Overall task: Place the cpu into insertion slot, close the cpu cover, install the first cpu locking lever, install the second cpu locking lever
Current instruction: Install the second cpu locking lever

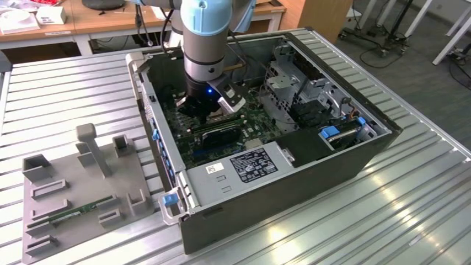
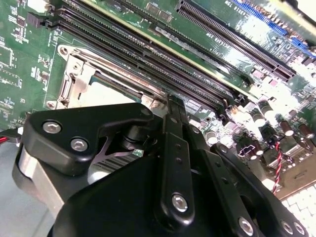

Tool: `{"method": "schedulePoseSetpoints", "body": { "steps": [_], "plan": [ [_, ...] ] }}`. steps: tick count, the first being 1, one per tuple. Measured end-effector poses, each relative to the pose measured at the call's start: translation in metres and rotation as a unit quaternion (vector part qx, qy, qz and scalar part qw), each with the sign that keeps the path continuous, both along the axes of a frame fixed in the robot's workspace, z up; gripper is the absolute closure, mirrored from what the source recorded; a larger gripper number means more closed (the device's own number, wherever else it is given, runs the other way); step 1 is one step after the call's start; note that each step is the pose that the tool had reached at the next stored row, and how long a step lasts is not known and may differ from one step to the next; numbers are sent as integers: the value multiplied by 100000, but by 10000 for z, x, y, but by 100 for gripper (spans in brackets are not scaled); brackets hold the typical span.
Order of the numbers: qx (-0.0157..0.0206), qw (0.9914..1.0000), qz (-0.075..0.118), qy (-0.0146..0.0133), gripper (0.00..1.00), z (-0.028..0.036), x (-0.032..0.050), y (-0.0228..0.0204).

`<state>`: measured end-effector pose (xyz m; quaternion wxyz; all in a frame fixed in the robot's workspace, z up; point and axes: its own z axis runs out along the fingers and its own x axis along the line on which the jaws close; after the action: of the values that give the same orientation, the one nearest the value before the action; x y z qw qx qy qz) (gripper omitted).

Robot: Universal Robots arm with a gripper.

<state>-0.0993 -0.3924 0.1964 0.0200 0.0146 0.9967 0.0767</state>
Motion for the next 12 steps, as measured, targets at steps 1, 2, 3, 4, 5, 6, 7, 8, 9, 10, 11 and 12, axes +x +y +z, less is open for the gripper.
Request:
{"method": "schedulePoseSetpoints", "body": {
  "steps": [1, 2, 3, 4, 5, 6, 7, 8, 9, 10, 11, 12],
  "plan": [
    [-4, 100000, -4, -4, 89, 0, -1, 0],
    [-4, 100000, -6, -2, 89, 0, -1, 0],
    [-3, 100000, -4, -1, 89, 0, -1, 0],
    [2, 100000, -3, -9, 89, -1, -3, 0],
    [9, 100000, -11, -11, 89, -1, -8, 0],
    [11, 100000, -8, -16, 89, -2, -15, -2],
    [5, 100000, -8, -11, 89, -2, -24, -3],
    [0, 100000, -7, -9, 89, -2, -33, -4],
    [3, 100000, -9, -14, 89, -4, -39, -5],
    [8, 100000, -7, -16, 89, -6, -41, -5],
    [5, 100000, -3, -15, 89, -10, -42, -6],
    [2, 100000, -2, -11, 89, -14, -42, -7]
  ]
}}
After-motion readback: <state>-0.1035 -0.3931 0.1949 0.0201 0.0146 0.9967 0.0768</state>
